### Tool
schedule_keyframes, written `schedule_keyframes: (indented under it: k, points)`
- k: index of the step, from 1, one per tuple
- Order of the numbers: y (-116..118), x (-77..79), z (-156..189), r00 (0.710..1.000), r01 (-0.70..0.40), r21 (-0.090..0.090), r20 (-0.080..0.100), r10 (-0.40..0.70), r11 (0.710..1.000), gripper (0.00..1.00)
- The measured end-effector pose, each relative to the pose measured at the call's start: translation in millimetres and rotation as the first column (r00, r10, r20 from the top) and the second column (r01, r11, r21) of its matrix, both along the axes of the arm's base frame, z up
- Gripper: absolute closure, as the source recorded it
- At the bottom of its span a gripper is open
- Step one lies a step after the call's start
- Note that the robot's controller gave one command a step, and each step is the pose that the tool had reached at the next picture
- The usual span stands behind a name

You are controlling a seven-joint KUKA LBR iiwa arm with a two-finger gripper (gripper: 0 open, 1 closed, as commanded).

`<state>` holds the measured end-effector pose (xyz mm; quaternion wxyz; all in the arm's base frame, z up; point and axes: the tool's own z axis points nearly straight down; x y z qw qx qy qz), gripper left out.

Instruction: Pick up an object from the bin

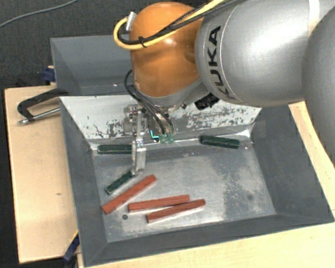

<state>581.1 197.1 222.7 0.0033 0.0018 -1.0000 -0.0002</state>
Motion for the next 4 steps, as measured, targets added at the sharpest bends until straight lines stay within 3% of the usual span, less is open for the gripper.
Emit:
schedule_keyframes:
  k: [1, 2, 3, 4]
  points:
    - [0, -22.8, -143, 1.0, -0.015, -0.001, -0.002, 0.015, 1.0, 0.0]
    - [0, -19.8, -138, 1.0, -0.013, 0.002, 0.008, 0.013, 1.0, 1.0]
    - [0, -19.8, -138, 1.0, -0.014, 0.002, 0.008, 0.014, 1.0, 0.0]
    - [-7, -80.1, -152, 0.993, -0.122, 0.0, 0.004, 0.122, 0.993, 0.0]
